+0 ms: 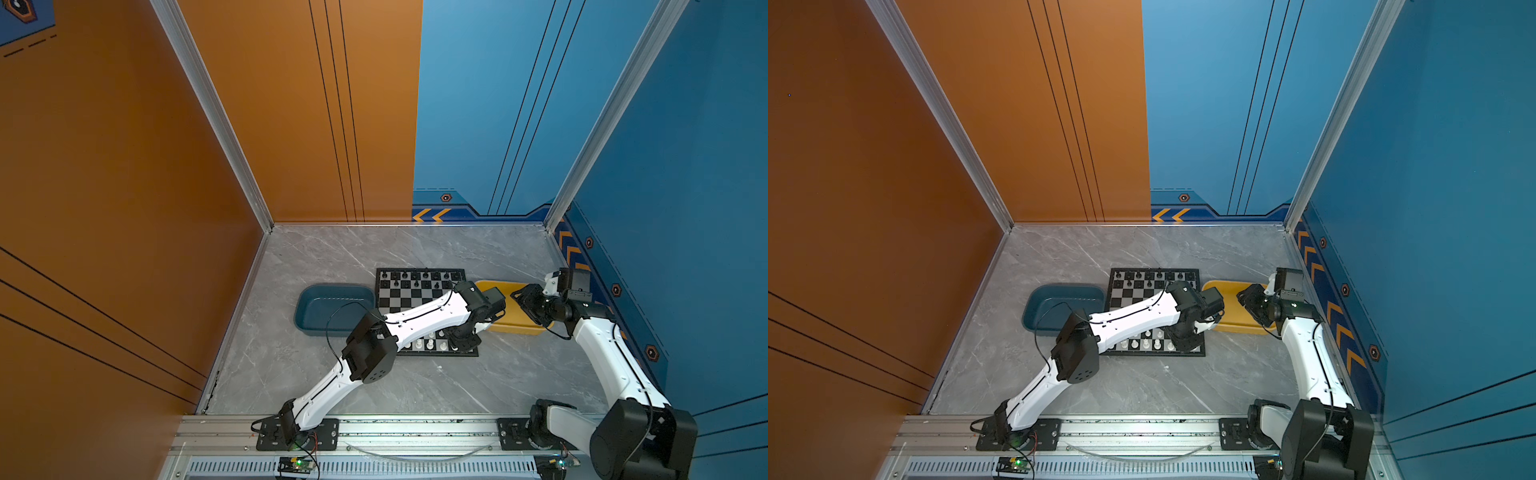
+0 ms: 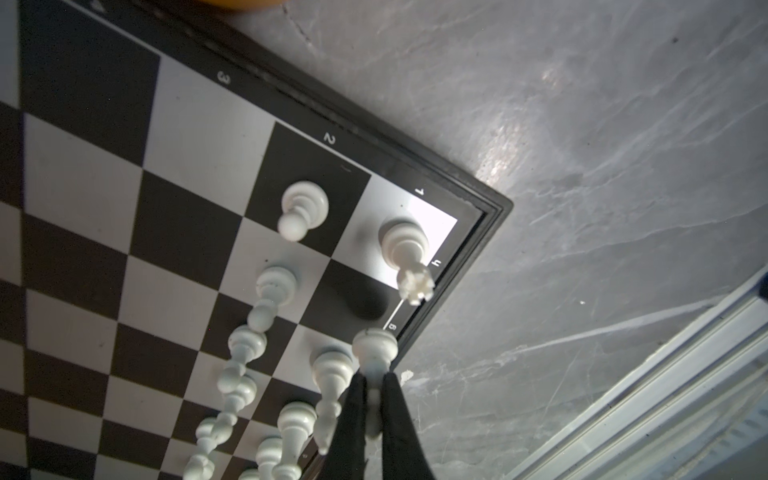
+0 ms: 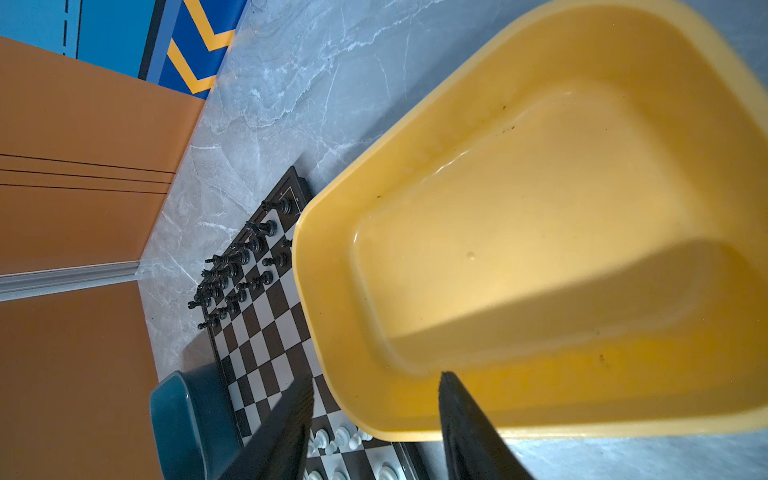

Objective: Set up the chess pieces on the board
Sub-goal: 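Set the white knight down on the corner-adjacent square with the left gripper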

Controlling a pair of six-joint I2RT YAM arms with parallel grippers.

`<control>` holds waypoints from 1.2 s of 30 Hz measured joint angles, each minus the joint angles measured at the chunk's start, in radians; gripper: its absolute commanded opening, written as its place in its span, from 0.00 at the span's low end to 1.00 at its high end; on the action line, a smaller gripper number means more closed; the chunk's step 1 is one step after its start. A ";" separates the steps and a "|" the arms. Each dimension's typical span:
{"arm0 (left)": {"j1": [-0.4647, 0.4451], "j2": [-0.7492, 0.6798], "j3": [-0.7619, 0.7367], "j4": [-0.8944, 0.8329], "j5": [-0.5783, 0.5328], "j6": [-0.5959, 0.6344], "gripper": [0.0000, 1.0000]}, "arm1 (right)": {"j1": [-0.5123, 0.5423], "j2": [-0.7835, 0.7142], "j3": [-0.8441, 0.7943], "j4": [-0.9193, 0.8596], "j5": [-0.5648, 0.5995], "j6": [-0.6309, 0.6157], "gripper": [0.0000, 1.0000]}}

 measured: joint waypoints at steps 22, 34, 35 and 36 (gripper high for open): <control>0.000 0.028 0.035 -0.014 -0.019 0.000 0.00 | 0.000 0.000 -0.016 0.010 -0.003 0.000 0.51; 0.000 0.046 0.047 -0.014 -0.019 0.000 0.00 | 0.000 0.000 -0.016 0.011 -0.003 0.000 0.52; 0.000 0.046 0.047 -0.015 -0.019 0.000 0.00 | 0.000 0.000 -0.016 0.010 -0.003 0.000 0.52; 0.000 0.046 0.047 -0.015 -0.019 0.000 0.00 | 0.000 0.000 -0.016 0.010 -0.003 0.000 0.52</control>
